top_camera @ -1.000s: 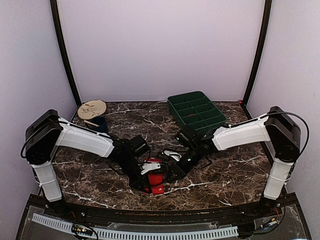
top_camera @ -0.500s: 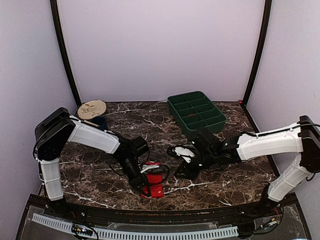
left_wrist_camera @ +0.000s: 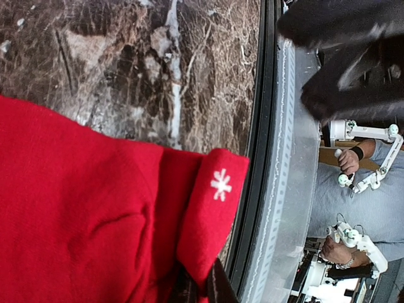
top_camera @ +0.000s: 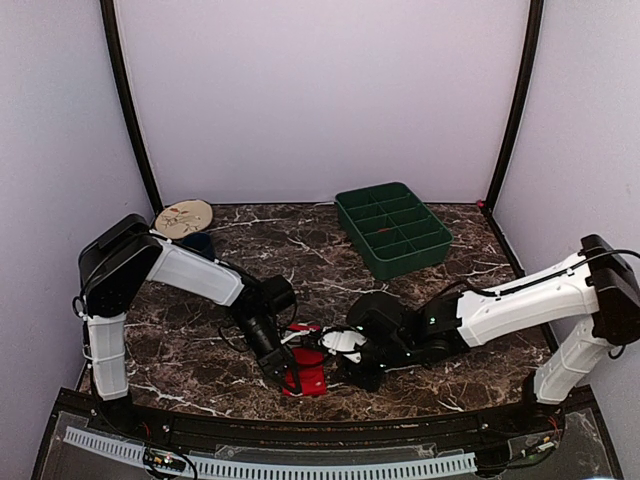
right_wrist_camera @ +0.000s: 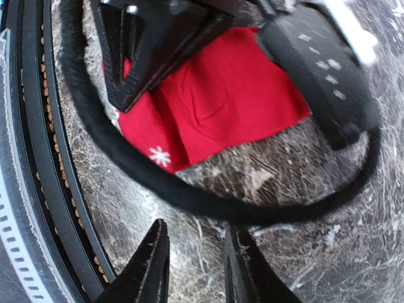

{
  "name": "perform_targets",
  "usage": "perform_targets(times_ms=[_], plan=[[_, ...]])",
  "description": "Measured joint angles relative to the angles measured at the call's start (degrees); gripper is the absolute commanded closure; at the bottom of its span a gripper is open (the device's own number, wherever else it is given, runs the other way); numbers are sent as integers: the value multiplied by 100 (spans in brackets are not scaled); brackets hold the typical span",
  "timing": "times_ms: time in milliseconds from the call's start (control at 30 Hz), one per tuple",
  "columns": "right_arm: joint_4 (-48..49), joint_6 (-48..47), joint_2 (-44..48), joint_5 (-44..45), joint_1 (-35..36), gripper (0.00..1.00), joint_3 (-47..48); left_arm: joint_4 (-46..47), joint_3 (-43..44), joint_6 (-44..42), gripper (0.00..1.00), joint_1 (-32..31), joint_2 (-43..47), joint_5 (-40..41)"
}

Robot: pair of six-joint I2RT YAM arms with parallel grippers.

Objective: Roll the socks
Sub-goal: Roll the sock at the center of the board.

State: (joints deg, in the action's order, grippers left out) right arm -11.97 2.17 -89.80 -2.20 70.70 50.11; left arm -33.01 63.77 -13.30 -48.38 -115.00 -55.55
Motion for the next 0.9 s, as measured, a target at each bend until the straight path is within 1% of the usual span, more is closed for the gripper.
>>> perform_targets(times_ms=[300, 500, 900], plan=[[-4, -411, -645, 232, 431, 65, 435, -9, 0, 28, 100, 28, -39, -129], [-24, -597, -866, 310, 511, 62, 649, -15, 0, 42, 100, 55, -55, -170], [-116, -973, -1174, 393, 531, 60, 798, -17, 0, 44, 100, 98, -72, -289]])
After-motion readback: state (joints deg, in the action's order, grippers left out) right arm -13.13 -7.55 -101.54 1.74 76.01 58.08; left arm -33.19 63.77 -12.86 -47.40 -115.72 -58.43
